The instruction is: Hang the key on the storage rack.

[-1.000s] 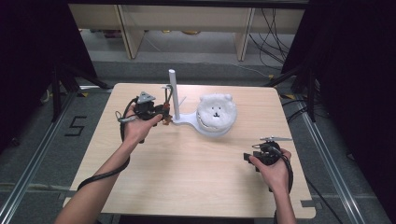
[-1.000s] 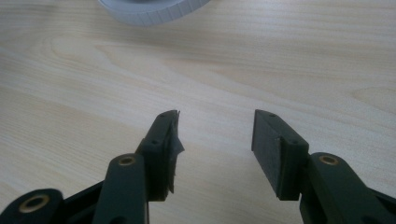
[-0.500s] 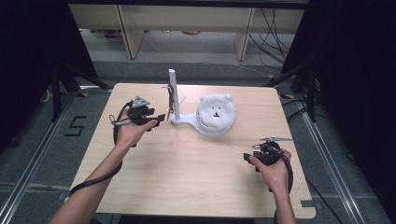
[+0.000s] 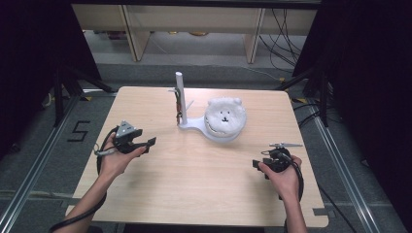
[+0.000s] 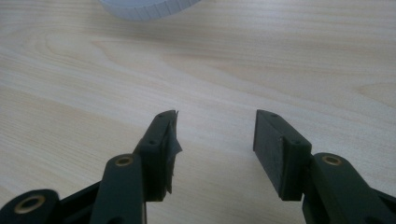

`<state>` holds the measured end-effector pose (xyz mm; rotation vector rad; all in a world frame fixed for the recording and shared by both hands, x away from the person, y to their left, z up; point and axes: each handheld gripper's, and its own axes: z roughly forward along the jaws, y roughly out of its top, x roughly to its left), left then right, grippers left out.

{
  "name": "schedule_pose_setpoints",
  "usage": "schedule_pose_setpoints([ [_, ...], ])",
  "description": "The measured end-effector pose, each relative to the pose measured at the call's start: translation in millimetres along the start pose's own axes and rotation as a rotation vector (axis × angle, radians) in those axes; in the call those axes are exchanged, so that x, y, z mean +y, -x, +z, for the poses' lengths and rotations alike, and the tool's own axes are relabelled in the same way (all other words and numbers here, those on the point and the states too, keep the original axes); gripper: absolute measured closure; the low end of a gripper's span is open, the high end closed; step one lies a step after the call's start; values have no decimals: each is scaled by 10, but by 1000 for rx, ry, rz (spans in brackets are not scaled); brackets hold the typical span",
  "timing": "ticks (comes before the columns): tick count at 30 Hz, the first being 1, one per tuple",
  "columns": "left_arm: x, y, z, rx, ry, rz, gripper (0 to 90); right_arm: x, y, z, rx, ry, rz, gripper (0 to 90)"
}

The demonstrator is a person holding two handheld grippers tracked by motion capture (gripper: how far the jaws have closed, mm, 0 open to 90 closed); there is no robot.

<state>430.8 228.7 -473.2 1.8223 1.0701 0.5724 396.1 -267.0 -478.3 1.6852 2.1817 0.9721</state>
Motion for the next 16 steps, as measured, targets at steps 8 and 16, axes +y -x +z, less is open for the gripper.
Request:
schedule_pose_setpoints([
  [8,-364,37,-232,36,72,-67,330,7,-42,14,-16,-22,9,500],
  [16,-480,93,-303,39,112,-70,341,8,-72,26,-23,-10,27,488],
])
